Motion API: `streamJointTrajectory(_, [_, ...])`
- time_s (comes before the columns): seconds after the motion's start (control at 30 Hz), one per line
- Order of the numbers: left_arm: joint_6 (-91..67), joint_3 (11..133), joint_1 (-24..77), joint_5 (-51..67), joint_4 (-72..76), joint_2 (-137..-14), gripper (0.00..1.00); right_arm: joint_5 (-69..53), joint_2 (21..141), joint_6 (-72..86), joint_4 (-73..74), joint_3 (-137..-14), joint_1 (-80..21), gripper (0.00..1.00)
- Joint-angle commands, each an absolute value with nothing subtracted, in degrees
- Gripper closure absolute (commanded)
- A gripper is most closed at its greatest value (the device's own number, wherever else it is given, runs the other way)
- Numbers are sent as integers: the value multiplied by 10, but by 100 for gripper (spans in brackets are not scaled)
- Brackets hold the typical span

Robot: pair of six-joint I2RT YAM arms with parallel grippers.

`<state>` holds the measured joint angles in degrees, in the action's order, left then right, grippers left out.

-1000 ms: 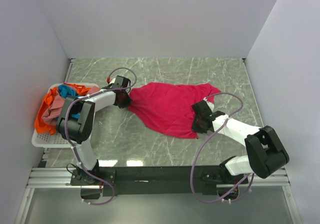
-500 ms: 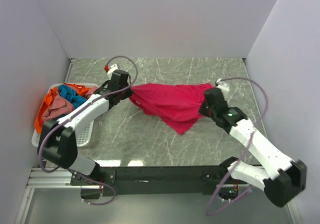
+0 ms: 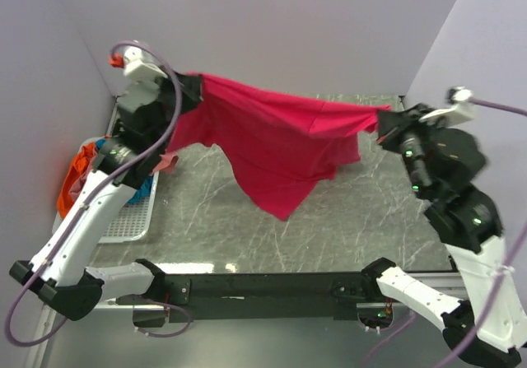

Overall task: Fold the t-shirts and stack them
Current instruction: Flatten the tshirt out

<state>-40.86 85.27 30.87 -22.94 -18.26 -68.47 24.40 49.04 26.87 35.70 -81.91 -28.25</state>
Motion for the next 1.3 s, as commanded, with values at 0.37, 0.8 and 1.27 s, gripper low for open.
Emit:
streamJointTrajectory(0.37, [-313, 1135, 236, -205, -167, -851, 99, 155, 673, 134, 299, -1058, -151, 100])
streamJointTrajectory(0.8, [-318, 1410, 192, -67, -92, -1070, 99, 53, 875, 103, 286, -1349, -68, 100])
streamJointTrajectory(1.27, [-326, 858, 187, -53, 8, -843, 99, -65, 564, 241, 274, -751, -71, 99])
